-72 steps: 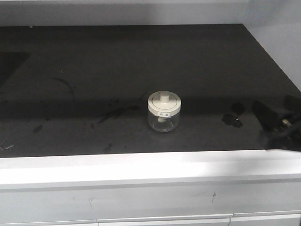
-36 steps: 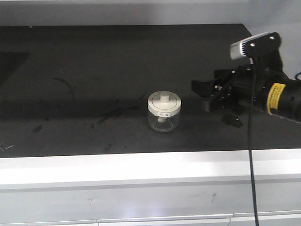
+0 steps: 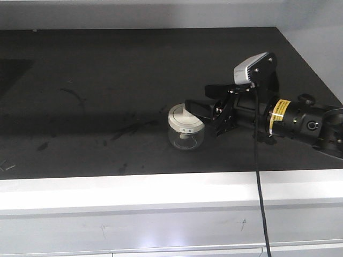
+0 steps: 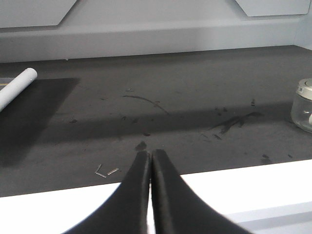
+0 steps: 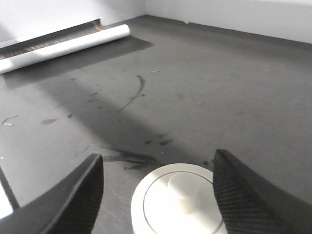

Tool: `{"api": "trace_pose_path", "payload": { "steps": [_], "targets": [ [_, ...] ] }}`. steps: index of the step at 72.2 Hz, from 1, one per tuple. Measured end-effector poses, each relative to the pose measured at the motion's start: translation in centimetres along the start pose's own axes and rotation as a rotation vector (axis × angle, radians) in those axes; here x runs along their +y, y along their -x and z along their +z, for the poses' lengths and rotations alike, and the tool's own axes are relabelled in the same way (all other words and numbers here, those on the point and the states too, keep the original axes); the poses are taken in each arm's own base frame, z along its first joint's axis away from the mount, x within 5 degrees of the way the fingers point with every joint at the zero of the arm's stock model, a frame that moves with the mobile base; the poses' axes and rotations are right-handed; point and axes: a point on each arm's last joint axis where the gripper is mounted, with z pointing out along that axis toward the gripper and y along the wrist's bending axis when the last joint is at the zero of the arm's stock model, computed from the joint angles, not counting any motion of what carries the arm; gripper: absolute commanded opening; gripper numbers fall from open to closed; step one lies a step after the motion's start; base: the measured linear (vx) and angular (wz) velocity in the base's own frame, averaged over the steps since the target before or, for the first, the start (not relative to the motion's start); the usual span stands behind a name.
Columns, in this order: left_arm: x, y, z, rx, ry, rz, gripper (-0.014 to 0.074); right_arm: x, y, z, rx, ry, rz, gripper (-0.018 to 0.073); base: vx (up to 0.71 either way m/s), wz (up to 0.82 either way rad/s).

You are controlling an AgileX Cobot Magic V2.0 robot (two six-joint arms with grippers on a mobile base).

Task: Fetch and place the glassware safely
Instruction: 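Close the right gripper around the jar's white lid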

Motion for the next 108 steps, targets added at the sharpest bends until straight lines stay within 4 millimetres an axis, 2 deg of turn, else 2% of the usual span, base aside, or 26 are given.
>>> {"api": "trace_pose_path", "payload": {
  "steps": [15,33,53,71,108],
  "targets": [
    [0.0,0.0,0.0,0.000,0.000,0.000,-0.0007,-0.6,-2.0,1.5,-0.027,0.051,-0.018,0.0415,0.00,0.00],
    [0.0,0.0,0.0,0.000,0.000,0.000,-0.0007,-1.7,-3.8,2.7,-0.032,0.017,-0.049,0.0363,0.00,0.00],
    [0.0,0.0,0.0,0.000,0.000,0.000,-0.0007,-2.4,-5.6,3.7,-0.048,0.014,-0.037,0.0351,0.00,0.00],
    [0.0,0.0,0.0,0.000,0.000,0.000,-0.0007,-2.4,-5.6,3.8,-0.053,0.019,-0.038,0.0320,0.00,0.00],
    [0.0,0.0,0.0,0.000,0.000,0.000,-0.0007,-2.6,-5.2,4.0,-0.059,0.007,-0.048,0.0337,0.00,0.00]
  ]
}}
